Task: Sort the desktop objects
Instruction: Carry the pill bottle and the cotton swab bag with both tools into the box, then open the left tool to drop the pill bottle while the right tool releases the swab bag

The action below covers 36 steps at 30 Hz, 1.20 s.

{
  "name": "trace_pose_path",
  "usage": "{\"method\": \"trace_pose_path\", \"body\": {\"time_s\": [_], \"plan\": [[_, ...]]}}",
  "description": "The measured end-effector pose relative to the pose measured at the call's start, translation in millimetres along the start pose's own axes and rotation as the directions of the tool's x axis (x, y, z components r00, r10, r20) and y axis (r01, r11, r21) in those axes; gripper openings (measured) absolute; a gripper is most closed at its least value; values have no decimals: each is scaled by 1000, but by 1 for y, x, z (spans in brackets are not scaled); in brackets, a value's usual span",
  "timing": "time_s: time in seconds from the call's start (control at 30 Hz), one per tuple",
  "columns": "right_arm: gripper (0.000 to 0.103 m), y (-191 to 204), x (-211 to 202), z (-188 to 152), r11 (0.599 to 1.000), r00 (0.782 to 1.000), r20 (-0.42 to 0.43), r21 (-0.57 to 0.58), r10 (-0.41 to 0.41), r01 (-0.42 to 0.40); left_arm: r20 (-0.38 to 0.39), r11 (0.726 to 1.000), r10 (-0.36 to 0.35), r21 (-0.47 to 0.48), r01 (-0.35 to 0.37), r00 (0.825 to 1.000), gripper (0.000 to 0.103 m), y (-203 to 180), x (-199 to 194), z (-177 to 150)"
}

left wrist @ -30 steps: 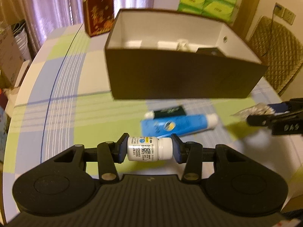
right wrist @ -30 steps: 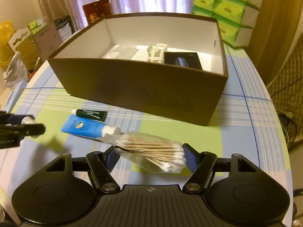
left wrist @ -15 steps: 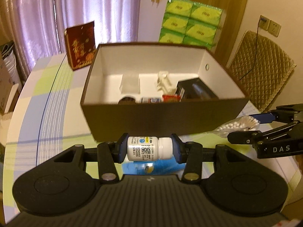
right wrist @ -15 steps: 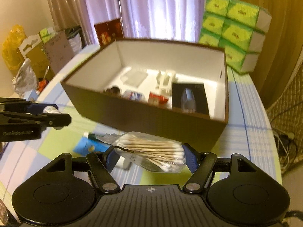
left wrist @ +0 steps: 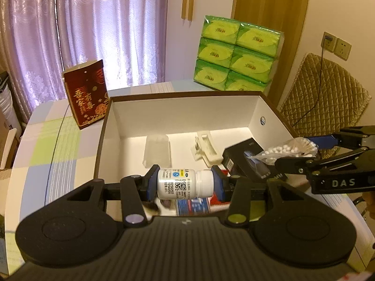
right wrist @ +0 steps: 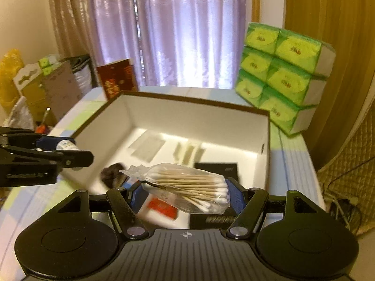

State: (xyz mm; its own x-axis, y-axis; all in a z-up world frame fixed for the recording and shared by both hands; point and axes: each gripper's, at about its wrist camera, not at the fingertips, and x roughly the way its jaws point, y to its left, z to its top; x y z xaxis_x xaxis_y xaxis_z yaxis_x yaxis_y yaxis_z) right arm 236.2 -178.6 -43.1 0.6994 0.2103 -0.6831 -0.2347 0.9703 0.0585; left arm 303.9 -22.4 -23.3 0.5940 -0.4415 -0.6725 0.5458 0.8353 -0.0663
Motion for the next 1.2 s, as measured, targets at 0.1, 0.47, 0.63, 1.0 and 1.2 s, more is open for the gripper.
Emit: {"method": "trace_pose_path", "body": {"time_s": [0.1,0.47,0.63,1.0,1.2], "plan": [[68,-10,19,14,1000,1000,-6,11,-25,25,-14,1000,1,10,-1,1000,41,2,20,14],[68,-40,89,49,995,993,-63,24,-96,97,-102,1000,17,21,-15,995,41,3,115,51],[68,-45,112,56,994,990,-85,0,-112,112,-139,1000,22,-18,-25,990,41,8,149,60],[68,-52,139,61,992,986,-110,-31,-124,121,-170,998,14,-55,-24,985,41,14,197,69],[68,-58,147,61,991,984,-120,-28,-131,128,-163,999,21,-34,-27,986,41,12,204,72]]}}
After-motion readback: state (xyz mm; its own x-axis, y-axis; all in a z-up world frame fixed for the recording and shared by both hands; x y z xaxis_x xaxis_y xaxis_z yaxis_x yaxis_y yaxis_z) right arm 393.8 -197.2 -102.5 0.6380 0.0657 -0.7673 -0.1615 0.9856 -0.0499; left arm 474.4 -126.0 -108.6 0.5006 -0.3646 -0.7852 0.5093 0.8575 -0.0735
